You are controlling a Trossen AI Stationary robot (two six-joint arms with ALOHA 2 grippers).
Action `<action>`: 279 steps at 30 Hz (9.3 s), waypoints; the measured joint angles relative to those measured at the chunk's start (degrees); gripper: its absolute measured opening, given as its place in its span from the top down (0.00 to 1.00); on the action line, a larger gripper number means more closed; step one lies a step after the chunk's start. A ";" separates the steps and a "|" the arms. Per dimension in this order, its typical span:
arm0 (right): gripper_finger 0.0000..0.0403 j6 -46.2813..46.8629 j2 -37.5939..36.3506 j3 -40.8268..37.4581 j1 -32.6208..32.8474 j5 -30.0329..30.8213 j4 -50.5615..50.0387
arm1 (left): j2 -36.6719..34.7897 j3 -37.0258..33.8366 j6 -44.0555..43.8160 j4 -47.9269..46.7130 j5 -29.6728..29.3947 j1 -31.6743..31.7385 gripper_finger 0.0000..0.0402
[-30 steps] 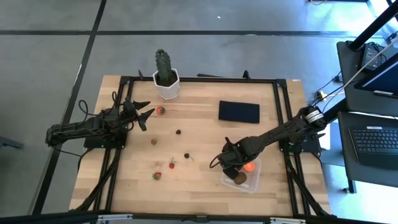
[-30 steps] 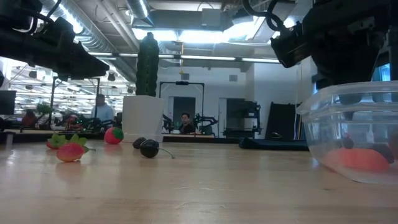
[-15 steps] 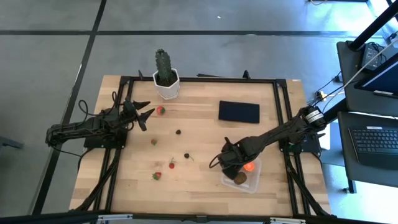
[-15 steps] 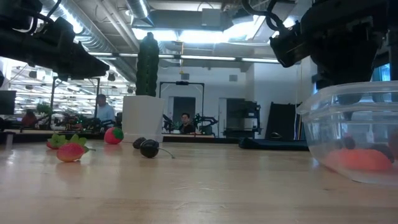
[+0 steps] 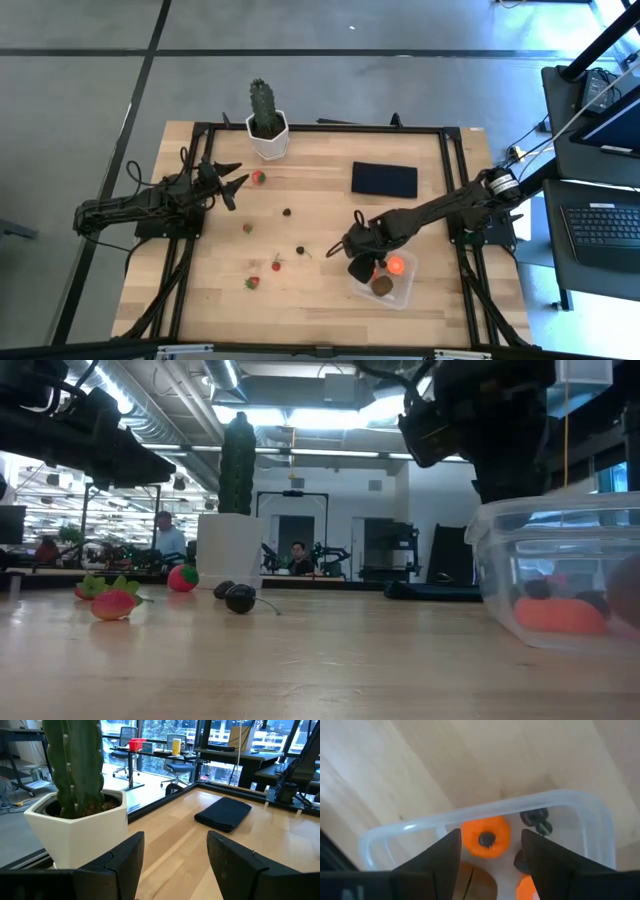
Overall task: Pick and placing Produce into tupperware
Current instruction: Put the blackberry into the transparent bin
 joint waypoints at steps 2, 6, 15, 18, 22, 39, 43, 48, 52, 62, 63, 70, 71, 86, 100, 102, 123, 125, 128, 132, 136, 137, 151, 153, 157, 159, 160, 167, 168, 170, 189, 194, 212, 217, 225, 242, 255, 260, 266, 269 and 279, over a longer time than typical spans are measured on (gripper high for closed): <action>0.48 -0.07 0.00 0.00 -0.50 -2.08 -0.19 | 0.00 0.00 0.02 0.00 0.00 0.01 0.48; 0.48 -1.54 0.00 0.00 -1.30 -3.17 -0.38 | 0.00 0.00 0.02 0.00 0.00 0.00 0.48; 0.48 -4.98 0.00 2.38 -3.77 -3.13 -4.50 | 0.00 0.00 0.02 0.00 0.00 0.02 0.48; 0.50 -5.42 0.00 7.53 -3.74 -2.87 -13.37 | 0.00 0.00 0.02 0.00 0.00 0.02 0.48; 0.51 -11.12 -0.62 16.74 -3.55 4.24 -22.36 | 0.01 0.00 0.02 0.00 0.00 0.01 0.48; 0.51 -47.36 -14.56 16.22 -5.17 33.94 -4.49 | 0.01 0.00 0.00 0.01 -0.01 0.01 0.48; 0.51 -48.48 -23.77 3.54 -6.71 31.89 7.40 | 0.02 0.00 0.00 0.01 -0.02 0.00 0.48; 0.51 -56.32 -36.01 -15.96 -7.05 31.36 31.16 | 0.01 0.00 0.00 0.02 -0.02 0.00 0.48; 0.51 -61.30 -43.61 -31.73 -8.08 30.61 50.22 | 0.00 0.00 0.00 0.02 -0.02 0.02 0.48; 0.51 -61.90 -57.27 -54.08 -11.73 29.63 65.26 | 0.01 0.00 -1.41 0.02 -0.02 0.01 0.48; 0.51 -61.89 -58.77 -55.26 -12.35 29.60 65.38 | 0.02 0.00 -1.44 0.02 -0.02 0.00 0.48; 0.51 -63.42 -69.67 -61.62 -17.36 29.64 65.46 | 0.02 0.00 -1.07 0.02 -0.02 0.02 0.48; 0.51 -64.17 -70.97 -62.05 -18.15 29.65 65.22 | 0.02 0.00 -1.07 0.02 -0.02 0.00 0.48; 0.51 -67.89 -80.78 -66.16 -27.44 18.09 64.73 | 0.02 0.00 -1.22 0.03 -0.02 0.01 0.48; 0.51 -67.80 -83.07 -66.16 -33.54 15.12 61.17 | 0.01 0.00 -1.22 0.02 -0.02 0.01 0.48; 0.51 -67.96 -83.95 -66.16 -34.65 14.18 61.19 | 0.02 0.00 -1.22 0.04 -0.04 0.02 0.48; 0.51 -67.83 -84.83 -66.14 -37.00 14.03 58.70 | 0.00 0.00 -4.39 0.11 1.85 0.02 0.48; 0.51 -67.89 -84.83 -66.14 -37.00 14.02 57.12 | 0.02 -0.11 -4.99 1.07 7.59 0.02 0.48; 0.51 -67.89 -84.83 -66.14 -37.00 14.03 55.74 | 0.02 -0.12 -2.52 6.32 14.06 -0.03 0.48; 0.51 -67.88 -84.83 -66.14 -37.00 14.03 55.50 | 0.02 -0.11 1.59 13.60 16.90 -0.03 0.48; 0.51 -67.89 -84.83 -66.14 -37.00 14.03 55.50 | 0.26 -0.07 5.17 15.63 17.59 0.00 0.48; 0.51 -67.87 -84.83 -66.14 -37.00 14.03 55.51 | 0.56 -0.07 5.43 15.66 17.61 0.01 0.48; 0.51 -67.89 -84.80 -66.14 -37.00 14.03 56.26 | 20.23 7.67 11.80 15.67 18.43 -0.12 0.48; 0.51 -67.89 -84.80 -66.14 -37.00 14.03 56.33 | 24.95 10.88 13.54 15.11 19.44 -0.18 0.48; 0.51 -68.11 -84.80 -66.14 -37.00 14.03 56.35 | 34.43 16.96 15.64 14.49 19.63 -0.16 0.48; 0.51 -68.78 -84.80 -66.14 -37.00 14.03 56.32 | 38.76 19.90 16.15 13.55 19.63 -0.18 0.48; 0.51 -69.24 -84.80 -66.14 -37.00 14.03 56.21 | 40.78 21.46 16.41 12.45 19.63 -0.18 0.48; 0.51 -69.59 -84.80 -66.14 -37.00 14.03 55.66 | 54.63 29.98 16.27 4.27 20.87 -0.59 0.48; 0.51 -69.59 -84.80 -66.14 -37.00 14.03 55.49 | 56.12 30.58 16.00 3.95 21.49 -0.82 0.48; 0.51 -69.59 -84.80 -66.14 -37.00 14.03 55.06 | 58.92 31.73 15.62 3.62 22.46 -1.43 0.48; 0.51 -69.44 -84.80 -66.14 -36.98 14.01 54.53 | 78.03 42.77 -6.71 -14.87 22.43 -3.01 0.48; 0.51 -69.42 -84.80 -66.14 -36.98 14.01 54.56 | 78.77 42.77 -7.50 -15.57 22.49 -3.26 0.48; 0.51 -69.59 -84.80 -66.14 -37.00 14.02 54.60 | 85.61 42.77 -13.33 -15.59 20.72 -3.26 0.48; 0.51 -69.59 -84.80 -66.14 -37.00 14.03 54.60 | 88.12 42.77 -16.12 -15.49 20.52 -3.61 0.48; 0.51 -69.60 -84.80 -66.14 -36.98 14.02 54.60 | 91.41 42.76 -15.81 -15.45 17.65 -5.19 0.48; 0.51 -69.61 -84.82 -66.14 -37.00 14.03 54.32 | 94.09 42.77 -13.01 -12.91 17.92 -5.40 0.48; 0.51 -69.64 -84.83 -66.14 -37.00 14.03 53.62 | 96.06 43.66 -12.87 -12.85 18.03 -5.43 0.52; 0.51 -69.64 -84.83 -66.14 -37.00 14.03 53.47 | 96.38 44.88 -12.87 -13.12 18.22 -5.42 0.60; 0.51 -69.68 -84.83 -66.14 -37.00 14.03 53.30 | 96.43 45.64 -11.60 -12.88 17.97 -5.40 0.72; 0.51 -70.03 -84.83 -66.14 -37.00 14.03 53.11 | 96.41 45.66 -11.54 -13.06 17.96 -5.40 0.77; 0.51 -70.70 -84.83 -66.14 -37.00 14.04 52.74 | 96.32 45.66 -11.63 -15.96 19.76 -5.40 0.67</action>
